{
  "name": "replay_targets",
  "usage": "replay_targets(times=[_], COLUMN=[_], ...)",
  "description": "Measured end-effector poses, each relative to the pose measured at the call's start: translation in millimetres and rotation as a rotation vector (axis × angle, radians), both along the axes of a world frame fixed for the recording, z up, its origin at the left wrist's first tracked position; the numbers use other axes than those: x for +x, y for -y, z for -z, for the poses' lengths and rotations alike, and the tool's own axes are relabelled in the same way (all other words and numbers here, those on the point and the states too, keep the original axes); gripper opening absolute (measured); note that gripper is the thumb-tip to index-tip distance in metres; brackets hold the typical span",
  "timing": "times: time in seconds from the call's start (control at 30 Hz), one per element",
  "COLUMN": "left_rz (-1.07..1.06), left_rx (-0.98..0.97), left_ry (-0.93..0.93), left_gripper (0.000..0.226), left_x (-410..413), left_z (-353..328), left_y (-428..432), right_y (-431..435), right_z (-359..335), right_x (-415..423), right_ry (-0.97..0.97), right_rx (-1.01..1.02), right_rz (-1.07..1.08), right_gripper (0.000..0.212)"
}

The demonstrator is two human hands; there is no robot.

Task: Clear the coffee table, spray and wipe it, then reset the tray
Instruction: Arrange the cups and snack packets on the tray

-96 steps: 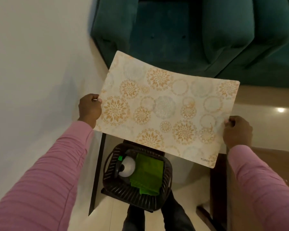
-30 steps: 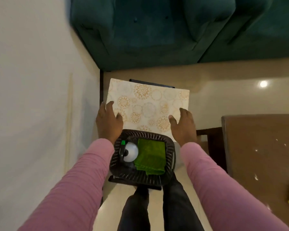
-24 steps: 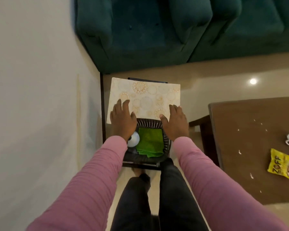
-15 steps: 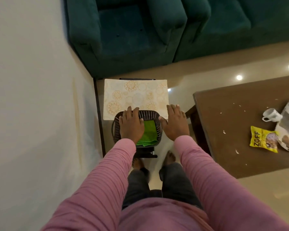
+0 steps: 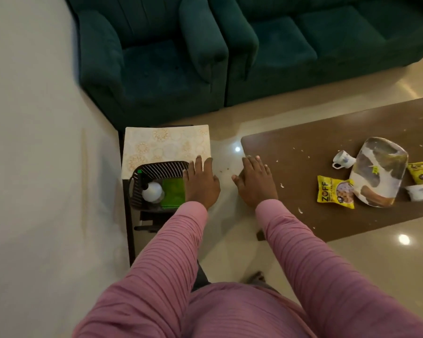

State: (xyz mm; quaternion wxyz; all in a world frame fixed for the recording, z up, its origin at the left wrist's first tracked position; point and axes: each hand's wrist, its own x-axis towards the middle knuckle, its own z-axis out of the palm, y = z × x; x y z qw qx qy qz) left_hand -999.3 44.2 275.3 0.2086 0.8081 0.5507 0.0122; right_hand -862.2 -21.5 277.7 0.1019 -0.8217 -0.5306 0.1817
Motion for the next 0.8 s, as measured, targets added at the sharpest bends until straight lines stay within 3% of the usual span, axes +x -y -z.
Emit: replay_targets(times=[0.33,0.8], left_rz=[0.123,0.236], left_rx=[-0.021,-0.092], left_ry=[-0.039,-0.016], left_gripper=[0.055,0.057], left_x=[123.8,288.5], left_z=[-0.3,28.7], left_y=[105.9,129.9], right_y=[117.0,164.9], right_z=[-0.9,7.4], right_x=[115.2,264.3], right_ry=[0.027,0.039], right_rx=[-0.036,-0.083], right_rz=[0.086,0.244], right_gripper=[0.064,0.062])
